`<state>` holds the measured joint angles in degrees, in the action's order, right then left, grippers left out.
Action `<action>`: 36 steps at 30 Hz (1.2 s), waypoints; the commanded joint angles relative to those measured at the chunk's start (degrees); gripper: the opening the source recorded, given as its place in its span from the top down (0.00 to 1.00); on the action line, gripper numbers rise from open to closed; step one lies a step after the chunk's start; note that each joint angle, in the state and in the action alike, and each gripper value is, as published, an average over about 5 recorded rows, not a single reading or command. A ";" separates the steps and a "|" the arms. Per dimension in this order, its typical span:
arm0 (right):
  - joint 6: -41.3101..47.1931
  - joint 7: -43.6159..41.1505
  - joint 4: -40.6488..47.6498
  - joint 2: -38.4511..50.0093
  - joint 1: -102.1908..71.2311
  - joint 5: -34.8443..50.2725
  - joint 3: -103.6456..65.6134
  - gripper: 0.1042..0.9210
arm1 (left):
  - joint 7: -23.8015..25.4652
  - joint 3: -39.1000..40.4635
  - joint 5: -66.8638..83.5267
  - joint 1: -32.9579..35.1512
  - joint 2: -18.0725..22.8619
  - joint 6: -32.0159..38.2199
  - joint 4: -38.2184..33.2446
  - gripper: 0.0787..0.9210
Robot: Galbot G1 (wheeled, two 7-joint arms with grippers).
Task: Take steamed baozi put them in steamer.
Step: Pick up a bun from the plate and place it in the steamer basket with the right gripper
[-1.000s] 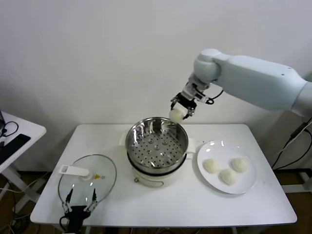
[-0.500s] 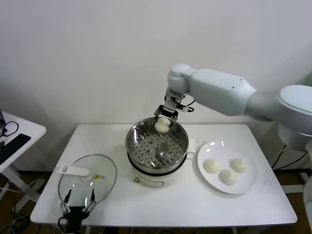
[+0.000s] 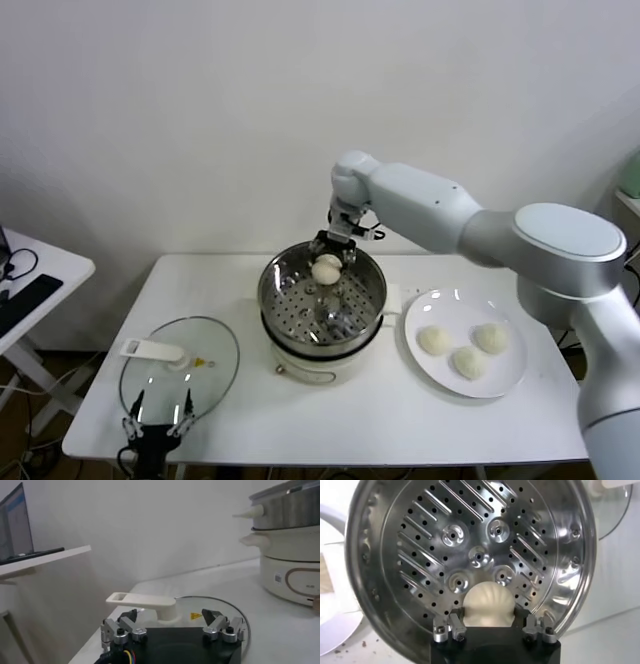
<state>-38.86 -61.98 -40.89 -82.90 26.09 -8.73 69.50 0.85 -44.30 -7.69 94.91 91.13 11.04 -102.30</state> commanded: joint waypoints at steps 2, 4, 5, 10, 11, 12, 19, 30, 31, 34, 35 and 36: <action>-3.83 -0.11 7.80 -3.23 -2.19 -2.88 -2.78 0.31 | -0.03 -0.07 -0.06 0.05 0.01 0.14 0.15 0.12; -4.55 -0.16 9.20 -3.85 -2.23 -3.35 -3.36 0.31 | -0.06 -0.09 -0.07 0.04 0.01 0.24 0.25 0.12; -4.83 -0.19 9.78 -4.17 -2.27 -3.43 -3.59 0.31 | -0.07 -0.09 -0.07 0.02 0.01 0.28 0.33 0.12; -5.44 -0.70 11.21 -5.31 -2.42 -2.70 -3.80 0.31 | -0.10 -0.06 -0.06 -0.15 0.01 0.37 0.62 0.12; -5.51 -0.89 11.24 -5.41 -2.45 -2.54 -3.77 0.31 | -0.10 -0.07 -0.06 -0.17 0.01 0.37 0.63 0.12; -5.59 -1.10 11.20 -5.46 -2.47 -2.39 -3.72 0.30 | -0.09 -0.08 -0.06 -0.18 0.01 0.37 0.64 0.12; -6.18 -1.90 10.84 -5.17 -2.83 -1.96 -3.45 0.29 | -0.11 -0.10 -0.06 -0.30 0.05 0.51 0.93 0.12; -7.10 -2.71 10.14 -4.23 -1.02 3.63 -2.59 0.12 | -0.13 -0.17 -0.05 -0.38 0.09 0.47 0.88 0.12; -6.86 -3.03 9.63 -3.68 -0.17 5.47 -1.73 0.12 | -0.13 -0.15 -0.06 -0.35 0.09 0.47 0.86 0.12; -4.61 -4.65 6.39 -0.94 3.31 13.38 2.66 0.12 | -0.14 -0.09 -0.13 -0.25 0.10 0.48 0.81 0.12; -3.32 -5.28 4.88 0.30 4.80 16.38 4.61 0.12 | -0.14 -0.06 -0.16 -0.21 0.09 0.48 0.79 0.12; -1.90 -5.96 3.31 1.60 6.43 19.74 6.78 0.12 | -0.14 -0.04 -0.21 -0.18 0.08 0.50 0.78 0.12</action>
<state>-43.25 -66.14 -33.86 -84.63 27.71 -0.58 70.40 0.70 -44.38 -7.86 94.69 91.22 11.56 -101.46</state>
